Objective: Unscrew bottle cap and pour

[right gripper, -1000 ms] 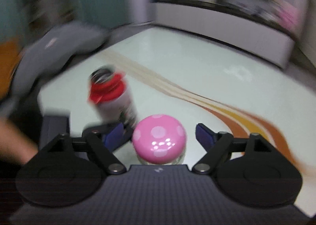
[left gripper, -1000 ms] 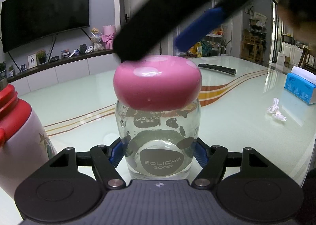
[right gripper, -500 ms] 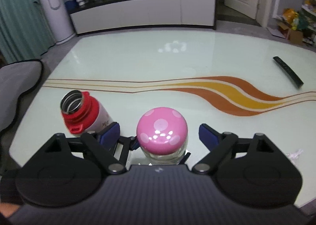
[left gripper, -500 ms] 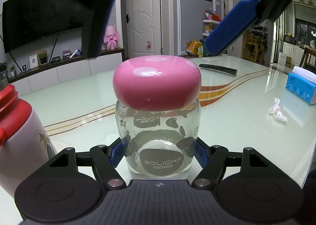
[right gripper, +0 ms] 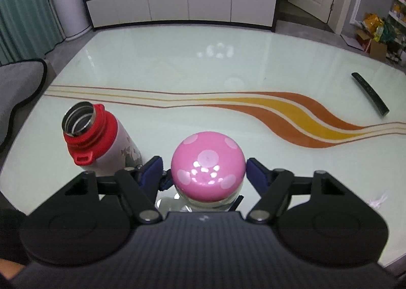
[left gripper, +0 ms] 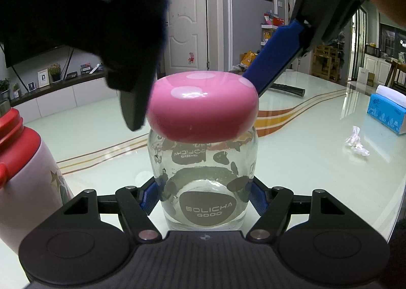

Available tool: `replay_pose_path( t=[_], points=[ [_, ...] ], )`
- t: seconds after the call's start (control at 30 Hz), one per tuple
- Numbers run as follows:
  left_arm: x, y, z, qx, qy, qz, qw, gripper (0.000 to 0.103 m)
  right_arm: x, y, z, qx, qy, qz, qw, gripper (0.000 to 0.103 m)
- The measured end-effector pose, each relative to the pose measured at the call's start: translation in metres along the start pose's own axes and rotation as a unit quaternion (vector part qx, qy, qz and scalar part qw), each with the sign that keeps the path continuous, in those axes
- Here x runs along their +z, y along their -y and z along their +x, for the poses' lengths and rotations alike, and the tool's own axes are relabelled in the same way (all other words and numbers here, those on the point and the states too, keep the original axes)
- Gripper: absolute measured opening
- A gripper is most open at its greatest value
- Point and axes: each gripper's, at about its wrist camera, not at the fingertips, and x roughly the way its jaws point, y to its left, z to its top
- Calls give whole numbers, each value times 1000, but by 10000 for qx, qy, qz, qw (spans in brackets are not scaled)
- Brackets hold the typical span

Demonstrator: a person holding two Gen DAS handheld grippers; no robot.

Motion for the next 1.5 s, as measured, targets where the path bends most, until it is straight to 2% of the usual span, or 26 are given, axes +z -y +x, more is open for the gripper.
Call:
replay_pose_path(
  t=[0.1,0.43,0.57,0.67,0.9,1.17,1.33,1.5],
  points=[
    [1,3,2,4,4,-6,10000,73,1,0,0,4,-18,-71,10000,66],
    [6,13,-4,5,8,-26,10000,73,3,-1,-1,168,-65,-431,9989,65],
    [-3,43,-28,8,4,-23,10000,73,3,2,-1,323,-109,-634,9974,65],
    [-4,53,-33,9,4,-30,10000,73,3,2,-2,420,-111,-811,9958,65],
    [-4,74,-41,32,3,-32,10000,73,6,13,-1,898,-133,-1471,9850,65],
    [5,69,-36,31,11,-28,10000,73,10,17,-2,1181,-125,-2082,9708,65],
    [1,70,-29,29,15,-2,10000,73,12,21,2,1341,-176,-2121,9678,65],
    [-10,75,-49,25,15,-1,10000,73,12,20,3,1341,-240,-2169,9667,69]
  ],
)
